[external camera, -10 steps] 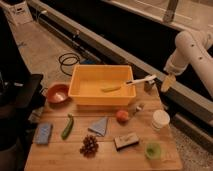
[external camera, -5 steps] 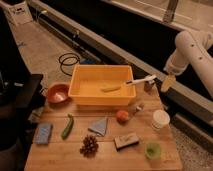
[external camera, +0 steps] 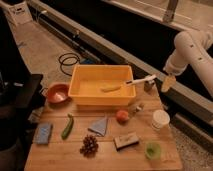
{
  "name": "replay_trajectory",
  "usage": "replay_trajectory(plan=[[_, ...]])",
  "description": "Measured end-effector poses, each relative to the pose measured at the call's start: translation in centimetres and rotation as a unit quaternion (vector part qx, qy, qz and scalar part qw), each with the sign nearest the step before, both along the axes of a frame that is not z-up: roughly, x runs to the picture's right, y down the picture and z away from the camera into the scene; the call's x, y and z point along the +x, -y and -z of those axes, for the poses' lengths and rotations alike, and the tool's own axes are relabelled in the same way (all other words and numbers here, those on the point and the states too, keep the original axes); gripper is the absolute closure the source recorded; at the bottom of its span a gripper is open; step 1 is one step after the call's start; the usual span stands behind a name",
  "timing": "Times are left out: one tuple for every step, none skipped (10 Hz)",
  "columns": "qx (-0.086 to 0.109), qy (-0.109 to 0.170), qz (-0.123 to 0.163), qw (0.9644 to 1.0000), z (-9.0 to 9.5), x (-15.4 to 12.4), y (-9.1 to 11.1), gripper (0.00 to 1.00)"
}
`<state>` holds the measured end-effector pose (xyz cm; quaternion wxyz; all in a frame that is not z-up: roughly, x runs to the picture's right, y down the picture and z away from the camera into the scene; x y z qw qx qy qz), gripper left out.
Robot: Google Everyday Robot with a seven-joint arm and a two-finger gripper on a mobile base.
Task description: Place brush in plastic cup
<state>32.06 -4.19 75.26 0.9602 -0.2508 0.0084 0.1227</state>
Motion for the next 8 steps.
replay_trajectory(plan=[[0.0, 0.01, 0.027, 0.9996, -0.2, -1.2, 0.2, 0.2], [-0.002, 0.018, 0.046, 0.9988, -0.4, -2.1, 0.3, 0.2], [-0.002, 0.028, 0.069, 0.9972, -0.8, -3.1, 0.5, 0.2], [-0.002, 0.037, 0.085, 0.9957, -1.3, -4.0, 0.8, 0.2], [-0.004, 0.047, 0.097, 0.9942, -1.9, -5.1, 0.9, 0.2], [-0.008, 0.065, 0.113, 0.9915, -3.1, -7.1, 1.3, 0.2], [-0.011, 0.082, 0.125, 0.9887, -4.2, -8.8, 1.5, 0.2], [-0.012, 0.096, 0.13, 0.9867, -5.1, -9.9, 1.5, 0.2]])
